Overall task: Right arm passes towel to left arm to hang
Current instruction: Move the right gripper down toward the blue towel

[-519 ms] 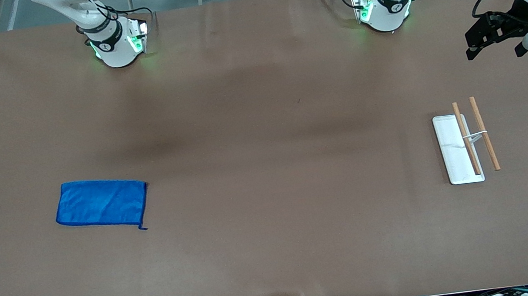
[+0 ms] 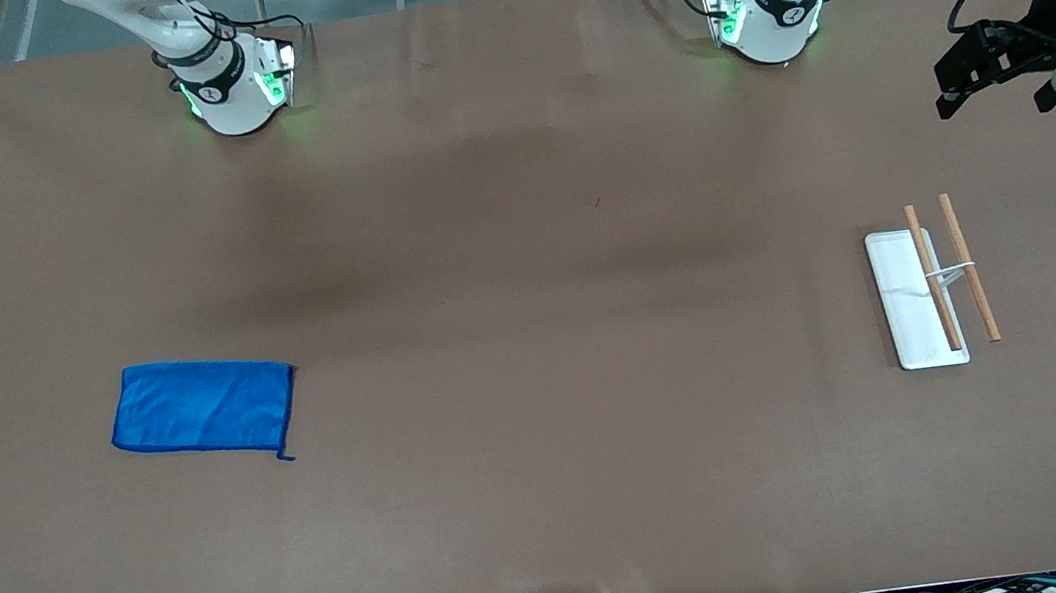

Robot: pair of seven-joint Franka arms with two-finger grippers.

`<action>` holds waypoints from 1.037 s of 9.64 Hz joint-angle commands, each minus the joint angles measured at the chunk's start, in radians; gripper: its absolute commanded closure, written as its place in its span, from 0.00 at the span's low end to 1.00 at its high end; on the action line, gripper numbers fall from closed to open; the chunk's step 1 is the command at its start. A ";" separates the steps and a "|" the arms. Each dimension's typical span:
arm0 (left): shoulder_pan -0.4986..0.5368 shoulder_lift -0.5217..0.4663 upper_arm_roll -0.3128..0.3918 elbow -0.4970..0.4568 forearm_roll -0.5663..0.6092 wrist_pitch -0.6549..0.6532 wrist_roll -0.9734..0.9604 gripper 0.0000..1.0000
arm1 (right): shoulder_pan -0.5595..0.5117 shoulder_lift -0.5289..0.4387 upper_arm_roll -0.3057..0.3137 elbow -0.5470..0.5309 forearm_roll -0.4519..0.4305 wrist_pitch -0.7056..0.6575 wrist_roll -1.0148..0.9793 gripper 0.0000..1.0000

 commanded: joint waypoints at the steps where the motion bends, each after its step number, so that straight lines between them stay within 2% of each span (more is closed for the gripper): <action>1: 0.003 0.020 0.002 0.005 0.020 -0.014 0.000 0.00 | 0.004 0.038 0.012 -0.047 -0.008 0.000 -0.009 0.00; 3: 0.000 0.026 0.002 0.007 0.020 -0.014 0.000 0.00 | 0.011 0.134 0.014 -0.119 -0.006 0.115 -0.022 0.00; 4: 0.000 0.026 0.001 0.007 0.020 -0.014 0.000 0.00 | 0.014 0.168 0.014 -0.192 -0.006 0.222 -0.051 0.00; 6: 0.000 0.026 0.001 0.007 0.020 -0.014 0.003 0.00 | 0.006 0.185 0.012 -0.433 -0.008 0.552 -0.107 0.00; 7: 0.002 0.025 0.002 0.009 0.020 -0.015 0.003 0.00 | 0.000 0.228 0.010 -0.507 -0.008 0.697 -0.136 0.00; 10: -0.003 0.025 -0.003 0.007 0.020 -0.026 0.002 0.00 | 0.000 0.367 0.012 -0.570 -0.008 0.948 -0.151 0.00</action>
